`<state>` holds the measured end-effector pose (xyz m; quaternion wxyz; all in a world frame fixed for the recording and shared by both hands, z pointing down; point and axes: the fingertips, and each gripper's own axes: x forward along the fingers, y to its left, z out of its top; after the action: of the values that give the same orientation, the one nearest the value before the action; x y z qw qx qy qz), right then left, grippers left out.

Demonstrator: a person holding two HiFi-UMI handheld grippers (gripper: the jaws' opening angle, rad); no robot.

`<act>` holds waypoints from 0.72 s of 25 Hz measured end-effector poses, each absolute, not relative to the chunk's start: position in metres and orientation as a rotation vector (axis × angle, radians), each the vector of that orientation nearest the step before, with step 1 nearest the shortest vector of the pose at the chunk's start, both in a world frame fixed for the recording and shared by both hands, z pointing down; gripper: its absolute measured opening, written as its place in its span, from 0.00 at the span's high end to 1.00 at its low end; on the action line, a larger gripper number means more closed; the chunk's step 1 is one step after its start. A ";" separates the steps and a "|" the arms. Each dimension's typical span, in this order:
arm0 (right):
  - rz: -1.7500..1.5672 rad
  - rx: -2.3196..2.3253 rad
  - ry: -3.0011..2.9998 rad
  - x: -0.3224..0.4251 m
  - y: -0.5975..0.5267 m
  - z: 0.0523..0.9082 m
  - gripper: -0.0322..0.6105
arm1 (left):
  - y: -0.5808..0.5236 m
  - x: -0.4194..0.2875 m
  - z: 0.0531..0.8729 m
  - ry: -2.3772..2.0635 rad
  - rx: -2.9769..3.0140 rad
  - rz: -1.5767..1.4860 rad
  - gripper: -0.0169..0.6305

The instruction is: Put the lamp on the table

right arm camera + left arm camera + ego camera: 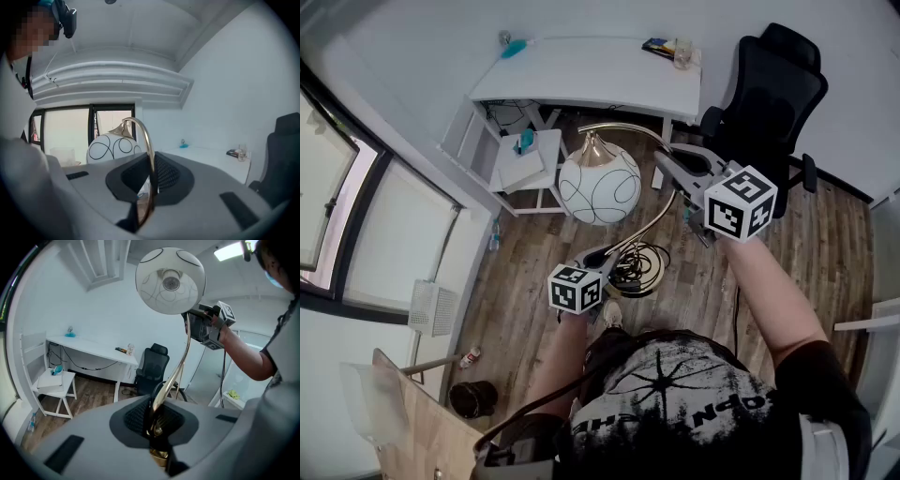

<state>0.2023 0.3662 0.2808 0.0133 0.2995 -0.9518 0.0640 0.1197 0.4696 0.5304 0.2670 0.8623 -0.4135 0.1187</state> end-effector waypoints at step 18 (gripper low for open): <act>0.210 0.923 -2.987 0.204 0.370 0.276 0.90 | 0.471 0.118 0.525 -1.127 2.329 0.340 0.92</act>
<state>0.2043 0.3704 0.2758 0.0043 0.2945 -0.9533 0.0669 0.1181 0.4710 0.5252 0.2630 0.8610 -0.4169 0.1256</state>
